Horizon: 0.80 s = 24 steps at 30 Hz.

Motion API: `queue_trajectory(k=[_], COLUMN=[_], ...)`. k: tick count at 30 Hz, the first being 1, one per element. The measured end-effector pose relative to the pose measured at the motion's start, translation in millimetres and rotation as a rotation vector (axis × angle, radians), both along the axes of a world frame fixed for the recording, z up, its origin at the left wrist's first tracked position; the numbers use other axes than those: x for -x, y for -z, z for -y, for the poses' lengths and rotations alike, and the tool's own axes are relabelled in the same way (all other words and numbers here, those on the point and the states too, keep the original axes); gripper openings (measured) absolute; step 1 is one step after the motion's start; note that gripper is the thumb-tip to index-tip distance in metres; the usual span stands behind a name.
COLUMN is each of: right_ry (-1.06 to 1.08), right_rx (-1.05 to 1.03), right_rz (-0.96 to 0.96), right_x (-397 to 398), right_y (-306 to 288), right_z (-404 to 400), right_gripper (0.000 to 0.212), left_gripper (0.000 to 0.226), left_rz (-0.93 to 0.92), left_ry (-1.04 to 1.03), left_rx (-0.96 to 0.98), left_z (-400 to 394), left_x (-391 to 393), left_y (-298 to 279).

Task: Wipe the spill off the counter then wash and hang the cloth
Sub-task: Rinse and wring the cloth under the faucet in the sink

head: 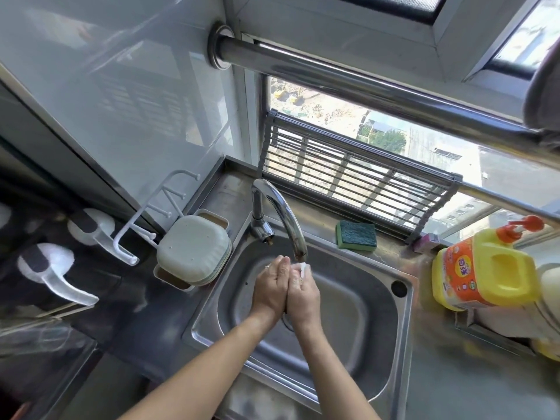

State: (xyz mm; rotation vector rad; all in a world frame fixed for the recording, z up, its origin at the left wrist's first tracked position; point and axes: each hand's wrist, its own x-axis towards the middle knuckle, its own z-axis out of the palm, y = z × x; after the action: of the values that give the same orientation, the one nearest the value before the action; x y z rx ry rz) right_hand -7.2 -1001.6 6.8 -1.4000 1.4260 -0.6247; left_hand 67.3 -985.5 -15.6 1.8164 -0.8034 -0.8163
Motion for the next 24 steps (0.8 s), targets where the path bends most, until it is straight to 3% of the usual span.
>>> queue_trajectory(k=[8, 11, 15, 18, 19, 21, 22, 24], right_ry=[0.173, 0.231, 0.330, 0.392, 0.406, 0.472, 0.514, 0.561], right_rx=[0.148, 0.114, -0.019, -0.143, -0.167, -0.235, -0.313, -0.440], right_rz=[-0.098, -0.082, -0.004, 0.100, 0.130, 0.262, 0.382, 0.601], right_x=[1, 3, 5, 10, 12, 19, 21, 28], right_y=[-1, 4, 2, 5, 7, 8, 5, 5], right_z=[4, 10, 17, 25, 26, 34, 37, 42], right_gripper=[0.039, 0.041, 0.061, 0.066, 0.057, 0.018, 0.017, 0.041], left_gripper=[0.066, 0.050, 0.054, 0.026, 0.019, 0.023, 0.031, 0.038], left_rz=[0.046, 0.070, 0.177, 0.301, 0.307, 0.251, 0.210, 0.135], left_ry=[-0.004, 0.020, 0.102, 0.227, 0.273, 0.348, 0.367, 0.332], left_rx=[-0.038, -0.039, 0.035, 0.102, 0.100, 0.045, -0.007, -0.119], left_z=[7, 8, 8, 4, 3, -1, -4, -7], left_x=[-1, 1, 4, 1, -2, -11, -17, -29], left_y=[-22, -23, -20, -17, -14, -4, 2, 10])
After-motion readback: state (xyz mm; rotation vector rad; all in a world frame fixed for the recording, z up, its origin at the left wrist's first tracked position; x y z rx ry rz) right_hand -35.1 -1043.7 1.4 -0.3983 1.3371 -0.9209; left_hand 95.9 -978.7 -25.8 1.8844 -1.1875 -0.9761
